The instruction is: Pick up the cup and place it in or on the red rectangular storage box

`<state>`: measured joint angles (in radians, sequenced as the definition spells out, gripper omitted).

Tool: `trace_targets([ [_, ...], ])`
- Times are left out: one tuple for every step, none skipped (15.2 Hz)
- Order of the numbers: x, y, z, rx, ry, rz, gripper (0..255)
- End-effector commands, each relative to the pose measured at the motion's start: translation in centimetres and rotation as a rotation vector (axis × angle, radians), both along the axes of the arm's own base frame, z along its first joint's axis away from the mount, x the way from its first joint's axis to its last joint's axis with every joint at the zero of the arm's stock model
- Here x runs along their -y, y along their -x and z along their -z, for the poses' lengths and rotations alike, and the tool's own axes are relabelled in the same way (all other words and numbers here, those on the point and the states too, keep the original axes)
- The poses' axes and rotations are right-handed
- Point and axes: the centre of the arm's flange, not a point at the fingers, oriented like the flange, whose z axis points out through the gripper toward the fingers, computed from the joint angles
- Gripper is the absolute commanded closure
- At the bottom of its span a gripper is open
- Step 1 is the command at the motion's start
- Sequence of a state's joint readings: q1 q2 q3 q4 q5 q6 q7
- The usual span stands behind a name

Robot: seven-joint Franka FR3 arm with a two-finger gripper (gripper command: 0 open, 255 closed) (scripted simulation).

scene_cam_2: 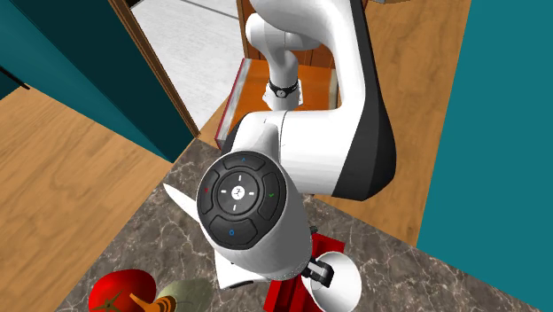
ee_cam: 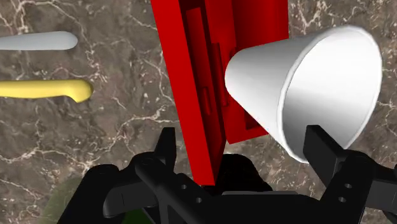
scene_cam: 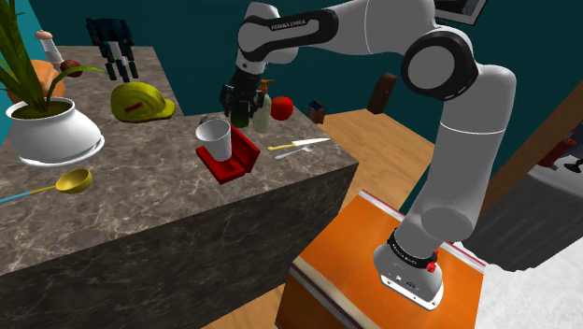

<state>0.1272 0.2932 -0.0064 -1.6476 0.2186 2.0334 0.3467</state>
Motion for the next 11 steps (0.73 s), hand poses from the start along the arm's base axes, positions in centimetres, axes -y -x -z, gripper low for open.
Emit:
trace_targets([
  [0.0, 0.0, 0.0, 0.0, 0.0, 0.0, 0],
  [0.3, 0.1, -1.3, 0.0, 0.0, 0.0, 0],
  [0.5, 0.2, -2.6, 0.0, 0.0, 0.0, 0],
  [0.8, 0.3, -3.9, 0.0, 0.0, 0.0, 0],
  [1.0, 0.4, -4.9, 0.0, 0.0, 0.0, 0],
  [1.0, 0.4, -4.9, 0.0, 0.0, 0.0, 0],
  [1.0, 0.4, -4.9, 0.0, 0.0, 0.0, 0],
  [1.0, 0.4, -4.9, 0.0, 0.0, 0.0, 0],
  [1.0, 0.4, -4.9, 0.0, 0.0, 0.0, 0],
  [1.0, 0.4, -4.9, 0.0, 0.0, 0.0, 0],
  [1.0, 0.4, -4.9, 0.0, 0.0, 0.0, 0],
])
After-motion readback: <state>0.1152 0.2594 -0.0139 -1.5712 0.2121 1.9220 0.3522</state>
